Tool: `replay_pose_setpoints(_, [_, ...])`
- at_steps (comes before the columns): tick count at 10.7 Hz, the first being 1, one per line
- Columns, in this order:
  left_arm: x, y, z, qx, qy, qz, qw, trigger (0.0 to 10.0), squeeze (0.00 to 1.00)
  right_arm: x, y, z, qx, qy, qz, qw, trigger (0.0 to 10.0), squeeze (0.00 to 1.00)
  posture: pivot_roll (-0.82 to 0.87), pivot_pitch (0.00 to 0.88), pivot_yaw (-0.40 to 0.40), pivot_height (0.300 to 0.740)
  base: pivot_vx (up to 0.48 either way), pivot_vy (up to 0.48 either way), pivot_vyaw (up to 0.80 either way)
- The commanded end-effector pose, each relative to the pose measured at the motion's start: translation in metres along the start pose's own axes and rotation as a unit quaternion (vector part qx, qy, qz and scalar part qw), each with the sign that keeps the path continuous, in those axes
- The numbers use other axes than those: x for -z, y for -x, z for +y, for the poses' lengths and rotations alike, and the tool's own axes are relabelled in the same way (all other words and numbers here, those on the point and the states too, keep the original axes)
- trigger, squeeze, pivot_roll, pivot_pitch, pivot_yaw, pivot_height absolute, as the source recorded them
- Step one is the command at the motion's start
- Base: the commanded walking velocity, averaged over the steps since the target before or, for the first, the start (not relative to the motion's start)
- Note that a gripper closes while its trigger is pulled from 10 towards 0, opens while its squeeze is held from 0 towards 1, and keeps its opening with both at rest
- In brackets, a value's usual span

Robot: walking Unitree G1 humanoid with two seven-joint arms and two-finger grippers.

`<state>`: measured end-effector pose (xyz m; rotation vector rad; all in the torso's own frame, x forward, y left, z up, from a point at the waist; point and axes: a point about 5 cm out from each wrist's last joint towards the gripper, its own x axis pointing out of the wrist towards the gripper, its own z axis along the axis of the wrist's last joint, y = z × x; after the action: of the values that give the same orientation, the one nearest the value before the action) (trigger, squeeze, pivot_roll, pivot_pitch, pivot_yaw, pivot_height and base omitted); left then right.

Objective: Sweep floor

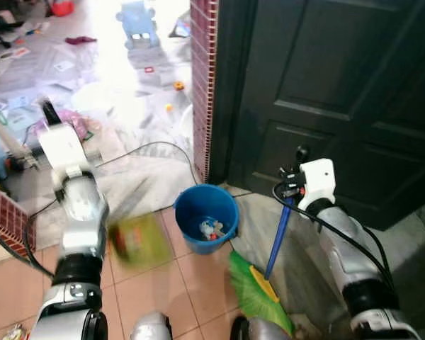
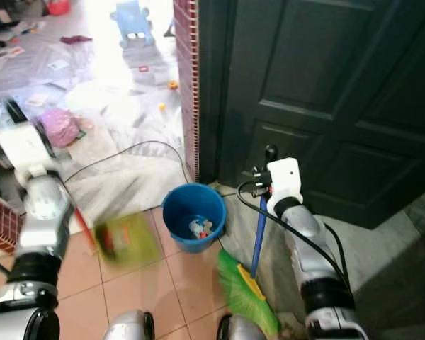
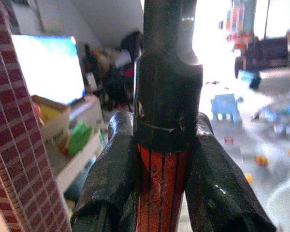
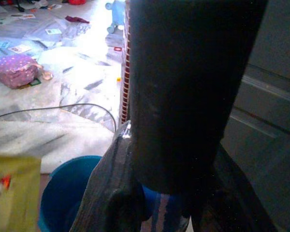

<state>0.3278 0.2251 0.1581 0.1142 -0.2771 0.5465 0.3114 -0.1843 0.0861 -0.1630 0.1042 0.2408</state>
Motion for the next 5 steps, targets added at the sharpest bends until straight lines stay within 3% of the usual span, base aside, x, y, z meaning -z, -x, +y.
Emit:
replay_pose_setpoints(1, [-0.030, -0.010, -0.001, -0.011, 0.010, -0.050, 0.999, 10.0, 0.00, 0.012, 0.002, -0.002, 0.007, 0.019, 0.028, 0.999, 10.0, 0.00, -0.07, 0.000, -0.012, 0.740, 0.000, 0.000, 0.00])
replay_pose_setpoints(5, [-0.096, -0.039, 0.011, -0.054, 0.012, -0.144, 0.988, 10.0, 0.00, 0.017, -0.004, 0.003, 0.004, 0.028, 0.027, 0.999, 10.0, 0.00, -0.06, 0.000, -0.012, 0.740, 0.000, 0.000, 0.00])
